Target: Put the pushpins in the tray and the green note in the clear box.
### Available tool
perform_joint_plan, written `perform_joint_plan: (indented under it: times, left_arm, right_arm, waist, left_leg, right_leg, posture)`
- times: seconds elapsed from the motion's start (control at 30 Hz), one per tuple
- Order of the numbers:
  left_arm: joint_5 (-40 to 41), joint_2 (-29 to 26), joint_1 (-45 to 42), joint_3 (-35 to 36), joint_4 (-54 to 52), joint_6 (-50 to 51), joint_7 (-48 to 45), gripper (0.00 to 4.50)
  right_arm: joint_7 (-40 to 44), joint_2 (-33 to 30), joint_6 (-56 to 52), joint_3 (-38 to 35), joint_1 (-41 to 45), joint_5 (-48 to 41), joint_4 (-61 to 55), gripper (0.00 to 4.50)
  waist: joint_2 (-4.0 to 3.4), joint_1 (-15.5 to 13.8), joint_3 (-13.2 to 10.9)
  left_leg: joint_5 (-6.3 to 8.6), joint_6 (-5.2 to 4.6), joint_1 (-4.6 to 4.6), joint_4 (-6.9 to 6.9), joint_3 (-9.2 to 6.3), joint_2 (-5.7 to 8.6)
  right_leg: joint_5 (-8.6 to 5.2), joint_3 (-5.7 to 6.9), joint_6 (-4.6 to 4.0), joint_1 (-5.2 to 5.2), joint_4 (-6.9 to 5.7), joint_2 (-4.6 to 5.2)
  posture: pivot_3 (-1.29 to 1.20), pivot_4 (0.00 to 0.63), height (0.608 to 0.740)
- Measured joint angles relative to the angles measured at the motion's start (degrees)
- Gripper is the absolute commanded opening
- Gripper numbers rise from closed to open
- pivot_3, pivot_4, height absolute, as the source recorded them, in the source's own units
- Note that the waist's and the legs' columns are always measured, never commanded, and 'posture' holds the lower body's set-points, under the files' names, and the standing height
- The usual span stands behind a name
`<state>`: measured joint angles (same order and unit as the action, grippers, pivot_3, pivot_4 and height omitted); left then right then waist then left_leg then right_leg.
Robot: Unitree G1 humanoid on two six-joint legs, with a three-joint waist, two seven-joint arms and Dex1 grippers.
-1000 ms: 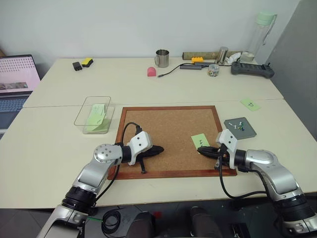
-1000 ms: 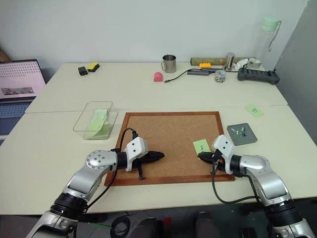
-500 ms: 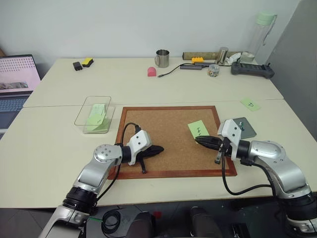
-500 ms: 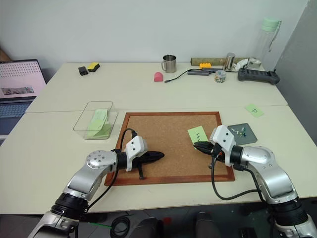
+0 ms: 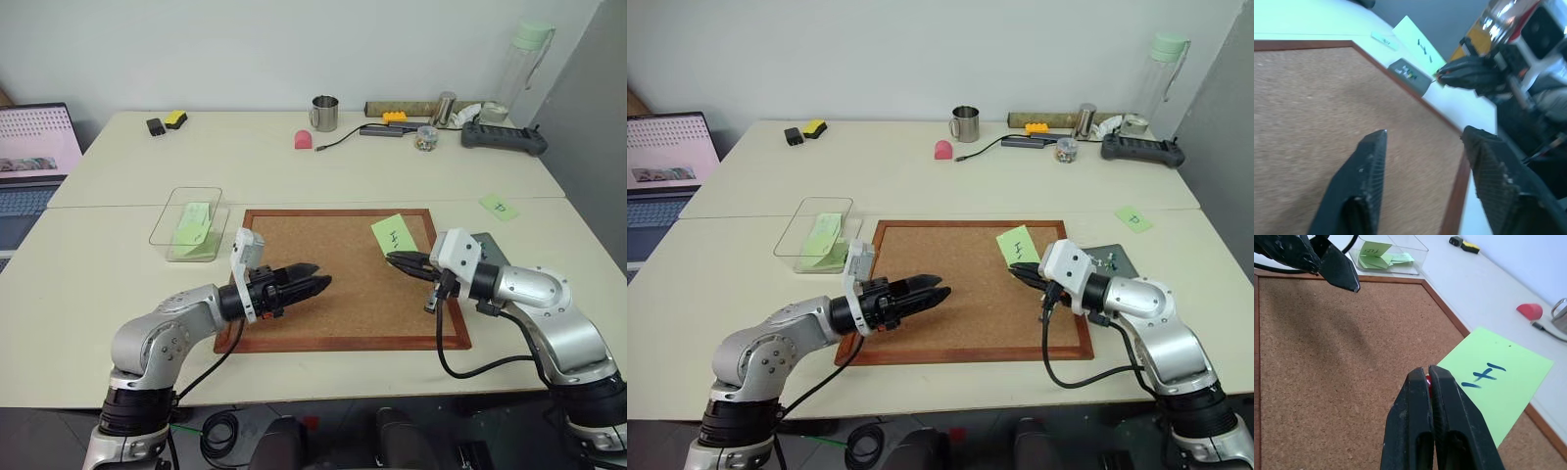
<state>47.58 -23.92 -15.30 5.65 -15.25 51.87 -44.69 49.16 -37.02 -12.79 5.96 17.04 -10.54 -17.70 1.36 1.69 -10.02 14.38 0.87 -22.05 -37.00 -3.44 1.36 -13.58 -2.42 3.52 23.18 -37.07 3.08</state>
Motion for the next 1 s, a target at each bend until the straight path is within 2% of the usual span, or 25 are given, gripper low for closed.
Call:
perform_joint_plan:
  times: [0.13, 0.33, 0.5, 0.73, 0.93, 1.0]
  left_arm:
    - [1.16, 5.05, -1.94, -0.36, 0.67, 1.03, 5.24, 4.17]
    - [1.44, 11.39, -6.92, -0.67, 5.02, 0.68, 10.42, 4.17]
    - [1.76, 13.74, -10.02, -0.94, 7.82, 0.67, 10.73, 4.17]
    - [0.62, 15.50, -11.27, -3.26, 11.28, -0.68, 10.08, 3.03]
    - [-0.26, 15.38, -11.40, -4.13, 11.35, -1.67, 8.92, 1.78]
    - [-0.44, 15.38, -11.40, -4.23, 11.35, -1.97, 8.75, 1.55]
  right_arm:
    - [0.89, -0.17, 2.64, 1.31, 0.88, 1.38, -0.02, 0.00]
    - [1.94, -0.63, 5.89, 2.67, 1.95, 3.41, -0.28, 0.00]
    - [2.12, -0.61, 7.52, 4.26, 2.52, 4.92, -0.64, 0.00]
    - [2.13, -0.46, 8.50, 4.83, 3.05, 5.30, -1.08, 0.00]
    - [2.12, -0.44, 8.50, 5.20, 3.14, 5.30, -1.10, 0.00]
    - [2.13, -0.43, 8.50, 5.43, 3.18, 5.30, -1.10, 0.00]
  waist:
    - [0.05, -0.05, -0.02]
    - [0.07, -0.03, -0.03]
    - [0.07, -0.01, -0.03]
    - [0.08, -0.07, -0.04]
    - [0.08, -0.05, -0.04]
    - [0.08, -0.05, -0.04]
  left_leg:
    - [-0.01, 0.01, 0.00, 0.00, -0.01, 0.01]
    - [-0.01, 0.02, 0.00, 0.00, 0.01, 0.04]
    - [-0.01, 0.02, 0.00, 0.00, 0.02, 0.04]
    - [-0.01, 0.02, 0.00, -0.01, 0.02, 0.05]
    - [-0.01, 0.02, 0.00, 0.00, 0.02, 0.05]
    - [-0.01, 0.02, 0.00, -0.01, 0.02, 0.05]
  right_leg:
    - [0.00, 0.00, -0.01, -0.01, 0.01, 0.00]
    - [0.01, -0.01, -0.01, -0.01, 0.01, 0.00]
    - [0.01, -0.02, -0.01, -0.01, 0.03, 0.00]
    - [0.01, -0.03, -0.01, -0.01, 0.03, 0.00]
    - [0.01, -0.02, -0.01, -0.01, 0.03, 0.00]
    - [0.01, -0.03, -0.01, -0.01, 0.03, 0.00]
  posture:
    - [0.00, 0.150, 0.740]
    - [0.00, 0.150, 0.740]
    - [0.00, 0.150, 0.740]
    - [0.00, 0.150, 0.740]
    - [0.00, 0.150, 0.740]
    - [0.00, 0.150, 0.740]
